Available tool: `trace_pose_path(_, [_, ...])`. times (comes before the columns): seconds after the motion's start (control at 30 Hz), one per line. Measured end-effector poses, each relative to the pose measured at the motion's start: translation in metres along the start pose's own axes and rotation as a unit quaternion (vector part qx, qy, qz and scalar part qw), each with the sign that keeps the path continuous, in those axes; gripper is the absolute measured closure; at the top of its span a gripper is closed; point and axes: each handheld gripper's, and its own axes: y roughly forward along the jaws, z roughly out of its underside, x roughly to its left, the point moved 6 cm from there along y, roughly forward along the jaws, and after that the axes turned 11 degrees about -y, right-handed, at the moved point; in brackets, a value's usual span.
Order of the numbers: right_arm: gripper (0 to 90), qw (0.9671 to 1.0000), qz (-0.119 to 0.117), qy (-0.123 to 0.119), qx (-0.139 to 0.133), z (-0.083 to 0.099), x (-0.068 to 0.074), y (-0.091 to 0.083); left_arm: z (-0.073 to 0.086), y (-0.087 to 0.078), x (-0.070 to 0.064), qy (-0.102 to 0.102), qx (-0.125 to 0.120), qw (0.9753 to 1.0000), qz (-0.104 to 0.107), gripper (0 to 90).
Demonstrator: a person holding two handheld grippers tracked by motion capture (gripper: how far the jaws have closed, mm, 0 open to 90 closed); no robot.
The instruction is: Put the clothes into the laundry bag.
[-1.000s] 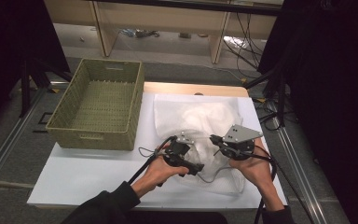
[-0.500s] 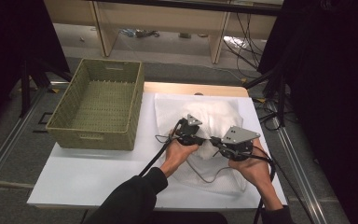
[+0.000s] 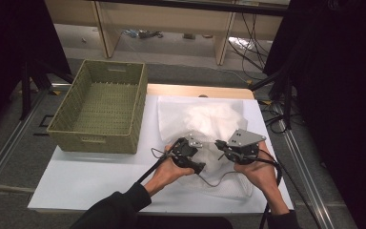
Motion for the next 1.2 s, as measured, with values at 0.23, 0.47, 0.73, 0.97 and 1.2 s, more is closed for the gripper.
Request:
trace_pose_path(0.23, [90.0,0.9999,-0.01,-0.007,0.003,0.002,0.003,0.002,-0.035,0.019,0.013,-0.052,-0.086,0.9949,-0.01,81.1])
trace_pose_path(0.47, [90.0,0.9998,-0.012,-0.015,0.009,0.004,0.002,0.0,-0.041,0.021,0.019,-0.068,-0.082,0.9943,-0.009,68.3])
trace_pose_path(0.73, [90.0,0.9997,-0.016,-0.007,0.014,0.008,0.003,0.005,0.007,-0.048,0.04,-0.023,-0.048,0.9974,-0.048,34.7])
trace_pose_path(0.97, [90.0,0.9998,-0.017,-0.009,0.012,0.006,0.004,0.006,0.04,-0.042,0.072,-0.074,0.021,0.9959,-0.047,31.1])
trace_pose_path(1.2, [90.0,0.9998,-0.013,-0.005,0.01,0.007,0.002,0.004,0.041,-0.025,0.078,-0.027,0.023,0.999,-0.026,73.4])
